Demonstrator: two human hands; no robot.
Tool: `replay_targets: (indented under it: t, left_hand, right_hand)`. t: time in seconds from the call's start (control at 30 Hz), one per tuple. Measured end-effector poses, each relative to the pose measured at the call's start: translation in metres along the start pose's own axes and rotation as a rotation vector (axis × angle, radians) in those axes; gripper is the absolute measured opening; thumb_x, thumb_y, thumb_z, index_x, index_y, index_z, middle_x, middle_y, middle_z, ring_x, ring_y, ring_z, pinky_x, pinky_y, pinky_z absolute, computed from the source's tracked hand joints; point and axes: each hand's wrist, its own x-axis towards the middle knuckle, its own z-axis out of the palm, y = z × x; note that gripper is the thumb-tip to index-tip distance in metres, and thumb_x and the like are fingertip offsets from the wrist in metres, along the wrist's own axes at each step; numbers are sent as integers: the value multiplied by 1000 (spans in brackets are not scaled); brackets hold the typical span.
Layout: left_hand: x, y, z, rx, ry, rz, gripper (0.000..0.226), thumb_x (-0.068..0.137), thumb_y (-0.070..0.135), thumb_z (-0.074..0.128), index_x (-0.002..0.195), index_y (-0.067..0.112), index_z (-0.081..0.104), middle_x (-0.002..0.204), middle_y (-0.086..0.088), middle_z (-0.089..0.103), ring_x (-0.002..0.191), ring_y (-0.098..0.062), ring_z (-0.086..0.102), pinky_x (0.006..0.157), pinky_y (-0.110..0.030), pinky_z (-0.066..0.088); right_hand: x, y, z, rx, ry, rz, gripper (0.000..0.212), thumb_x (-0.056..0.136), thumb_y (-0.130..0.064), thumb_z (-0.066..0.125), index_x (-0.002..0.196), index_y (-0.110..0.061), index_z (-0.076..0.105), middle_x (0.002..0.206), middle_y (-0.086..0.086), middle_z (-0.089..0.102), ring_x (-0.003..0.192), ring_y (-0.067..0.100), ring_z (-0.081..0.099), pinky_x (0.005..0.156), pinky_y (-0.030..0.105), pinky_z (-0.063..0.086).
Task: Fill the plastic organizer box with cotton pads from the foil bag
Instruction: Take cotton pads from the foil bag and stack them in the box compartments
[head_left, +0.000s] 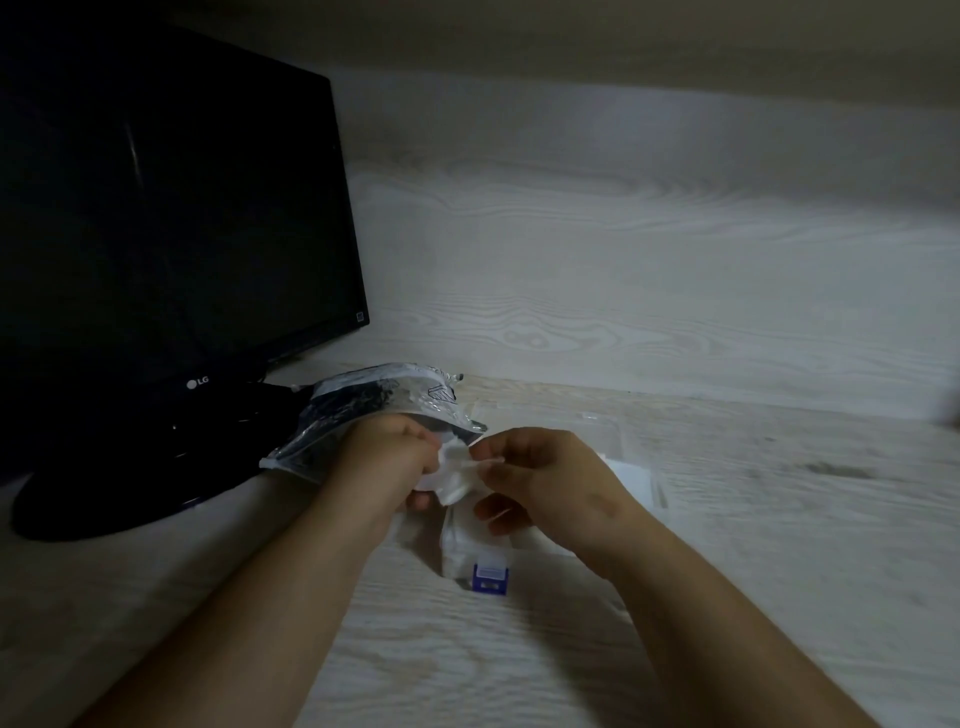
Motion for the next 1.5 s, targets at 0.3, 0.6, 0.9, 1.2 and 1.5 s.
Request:
replay_targets:
  t: [0.3, 0.6, 0.9, 1.2, 1.5]
  left_hand:
    - [-8, 7, -1, -164, -142, 77, 23, 76, -11, 59, 76, 11, 65, 58, -3, 60, 53, -16, 51, 47, -22, 36]
    - [-6, 3, 3, -211, -107, 187, 17, 81, -10, 65, 83, 7, 62, 77, -12, 67, 68, -22, 66, 61, -33, 56]
    - [-11, 4, 6, -252, -233, 230, 22, 83, -15, 59, 88, 7, 61, 66, -4, 68, 65, -17, 68, 57, -28, 54]
    - [-15, 7, 6, -303, -290, 205, 9, 88, -3, 60, 91, 5, 62, 77, -13, 69, 66, -22, 67, 60, -35, 57]
    - [-9, 2, -1, 79, -205, 247, 25, 74, -8, 70, 69, 10, 54, 49, -4, 53, 42, -15, 46, 41, -21, 28]
  right_hand:
    - [6, -1, -16, -155, 262, -47, 20, 88, -1, 50, 82, -14, 63, 74, 10, 64, 55, 18, 57, 55, 33, 53]
    - [2, -7, -35, 67, 306, -120, 6, 86, -3, 68, 87, -8, 66, 85, 16, 71, 87, 40, 68, 81, 51, 57]
    - [4, -4, -22, 27, 291, -56, 15, 77, -11, 80, 86, -13, 69, 82, 8, 72, 72, 22, 70, 61, 28, 58]
    - [4, -3, -21, 25, 242, -24, 21, 80, -8, 77, 80, -12, 56, 75, 10, 67, 66, 22, 62, 64, 34, 56]
    - [0, -2, -20, -24, 61, 30, 21, 77, 8, 73, 75, -7, 58, 70, 16, 63, 67, 31, 63, 79, 55, 58]
